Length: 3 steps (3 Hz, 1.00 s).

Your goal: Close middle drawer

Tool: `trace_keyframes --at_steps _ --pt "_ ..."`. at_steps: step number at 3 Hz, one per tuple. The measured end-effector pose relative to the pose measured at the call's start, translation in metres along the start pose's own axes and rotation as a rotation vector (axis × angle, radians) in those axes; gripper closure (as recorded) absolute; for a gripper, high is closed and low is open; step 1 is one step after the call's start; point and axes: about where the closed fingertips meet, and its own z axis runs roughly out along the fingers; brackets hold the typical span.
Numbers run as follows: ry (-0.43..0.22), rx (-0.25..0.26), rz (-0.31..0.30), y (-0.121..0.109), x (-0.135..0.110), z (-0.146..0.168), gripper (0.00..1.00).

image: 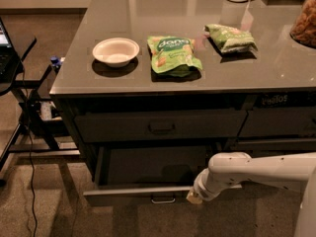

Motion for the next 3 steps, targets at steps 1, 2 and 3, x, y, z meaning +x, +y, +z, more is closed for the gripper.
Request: trace_keyframes --at_steps 1,2,3 --pt "0.000 0.000 0.000 -0.0010 -0.0009 0.0015 0.87" --pt "0.000 0.000 0.000 -0.0009 -0.0009 0.0016 0.63" --pt "0.000 0.000 0.000 -0.0009 -0.0008 0.0016 0.40"
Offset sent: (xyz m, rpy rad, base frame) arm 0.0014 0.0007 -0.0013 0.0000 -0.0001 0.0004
